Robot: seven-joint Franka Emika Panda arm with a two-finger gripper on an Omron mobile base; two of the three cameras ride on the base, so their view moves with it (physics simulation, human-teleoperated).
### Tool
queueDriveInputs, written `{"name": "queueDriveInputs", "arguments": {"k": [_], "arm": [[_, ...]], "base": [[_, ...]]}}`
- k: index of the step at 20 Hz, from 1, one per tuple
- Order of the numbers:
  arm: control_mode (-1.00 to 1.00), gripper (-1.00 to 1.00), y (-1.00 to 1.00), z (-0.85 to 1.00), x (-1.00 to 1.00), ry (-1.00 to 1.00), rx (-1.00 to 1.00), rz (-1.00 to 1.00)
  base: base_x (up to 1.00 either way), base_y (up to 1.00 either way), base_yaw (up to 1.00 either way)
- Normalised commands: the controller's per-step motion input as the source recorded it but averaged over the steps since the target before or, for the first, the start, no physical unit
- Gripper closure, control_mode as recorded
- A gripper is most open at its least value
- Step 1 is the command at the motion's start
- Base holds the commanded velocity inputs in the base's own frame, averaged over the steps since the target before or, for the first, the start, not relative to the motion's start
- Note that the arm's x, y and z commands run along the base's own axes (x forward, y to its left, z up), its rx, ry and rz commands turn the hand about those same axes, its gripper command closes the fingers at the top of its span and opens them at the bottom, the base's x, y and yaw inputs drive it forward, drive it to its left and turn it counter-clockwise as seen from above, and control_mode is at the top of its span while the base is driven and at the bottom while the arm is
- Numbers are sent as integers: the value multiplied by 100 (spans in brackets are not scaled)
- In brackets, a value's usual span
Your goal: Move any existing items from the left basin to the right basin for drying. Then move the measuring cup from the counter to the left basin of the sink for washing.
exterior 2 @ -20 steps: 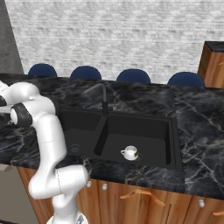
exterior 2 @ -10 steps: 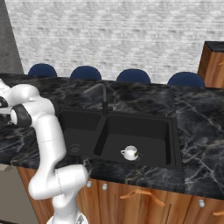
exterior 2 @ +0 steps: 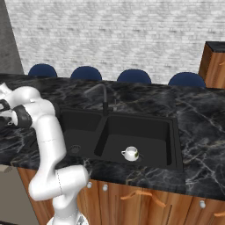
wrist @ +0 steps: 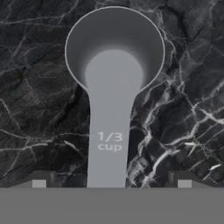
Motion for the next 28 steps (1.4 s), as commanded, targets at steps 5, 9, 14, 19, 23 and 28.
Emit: {"name": "queueDriveInputs", "arguments": {"k": [5,9,14,19,23,28], "arm": [[-100,-100,7,-8,11,1,3,0],[-100,-100,8,-8,11,3,3,0],[-100,100,11,-17,8,5,2,0],[-100,100,11,-7,8,6,0,0],[-100,100,0,0,0,0,0,0],[-100,100,-21,17,-3,0,0,-6]], "base": [[0,0,0],[0,0,0],[0,0,0],[0,0,0],[0,0,0],[0,0,0]]}}
